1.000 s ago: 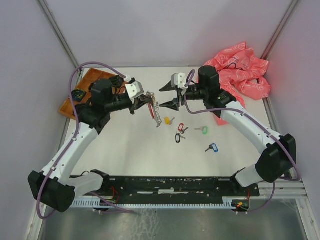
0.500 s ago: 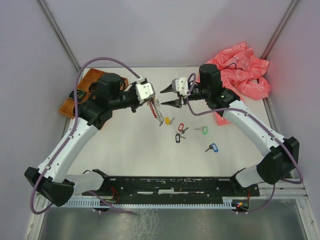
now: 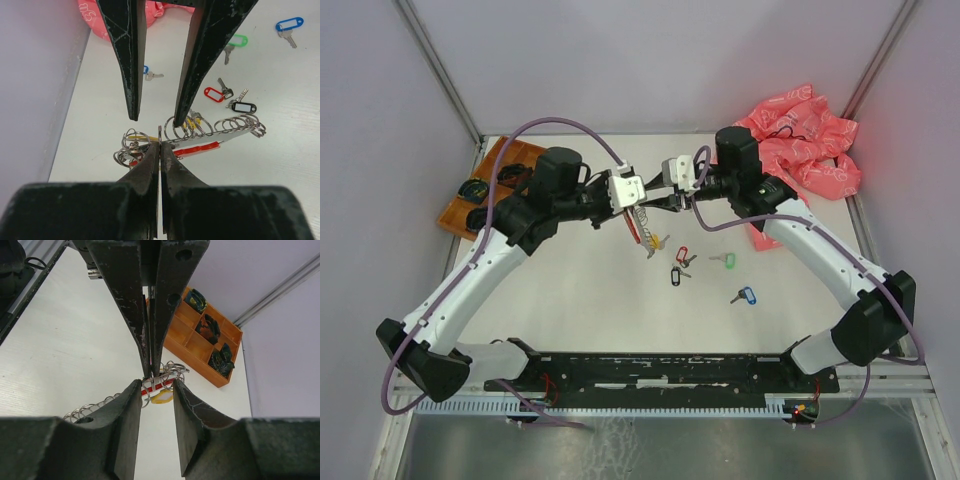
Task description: Put the keys on the keyring
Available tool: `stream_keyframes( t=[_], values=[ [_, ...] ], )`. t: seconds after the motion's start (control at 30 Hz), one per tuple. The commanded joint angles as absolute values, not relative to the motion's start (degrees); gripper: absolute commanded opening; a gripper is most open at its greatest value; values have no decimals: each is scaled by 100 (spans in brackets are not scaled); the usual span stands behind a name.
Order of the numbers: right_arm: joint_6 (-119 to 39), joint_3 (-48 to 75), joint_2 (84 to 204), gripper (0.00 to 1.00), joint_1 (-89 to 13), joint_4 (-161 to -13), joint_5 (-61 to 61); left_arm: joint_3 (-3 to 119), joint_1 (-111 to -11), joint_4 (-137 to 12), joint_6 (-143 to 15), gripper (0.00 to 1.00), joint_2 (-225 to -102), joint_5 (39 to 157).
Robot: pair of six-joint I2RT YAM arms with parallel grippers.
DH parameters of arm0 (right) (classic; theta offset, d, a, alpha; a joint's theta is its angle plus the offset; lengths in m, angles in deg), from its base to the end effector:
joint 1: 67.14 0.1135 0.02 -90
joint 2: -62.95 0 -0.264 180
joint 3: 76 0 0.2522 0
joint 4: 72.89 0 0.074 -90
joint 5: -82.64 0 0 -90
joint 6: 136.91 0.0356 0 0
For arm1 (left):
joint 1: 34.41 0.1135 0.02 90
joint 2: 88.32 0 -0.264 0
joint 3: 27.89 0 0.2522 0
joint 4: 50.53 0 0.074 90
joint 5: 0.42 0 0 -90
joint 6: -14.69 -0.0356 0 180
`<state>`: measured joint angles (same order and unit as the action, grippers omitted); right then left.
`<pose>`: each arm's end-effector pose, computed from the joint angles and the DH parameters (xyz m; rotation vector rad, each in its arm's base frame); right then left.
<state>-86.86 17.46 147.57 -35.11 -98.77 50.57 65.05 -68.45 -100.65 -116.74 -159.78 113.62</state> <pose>0.2665 0.2023 0.3879 -1.5327 0.9485 0.8359 0.2108 -0.1599 0.4051 1.4422 1.4455 -0.3530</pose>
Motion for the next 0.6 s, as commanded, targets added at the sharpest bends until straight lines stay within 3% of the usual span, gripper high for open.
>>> stream_keyframes(
  t=[0.0,0.57],
  values=[
    [-8686,2009,14835,38,-3445,-9743,5239,6823,-6898,-9869,-11916,3,-15924,11415],
    [-8895,1959,14970,17,-3349,-9868,4934,6550,-6930,-9711,-11932,3,-15746,11542]
  ],
)
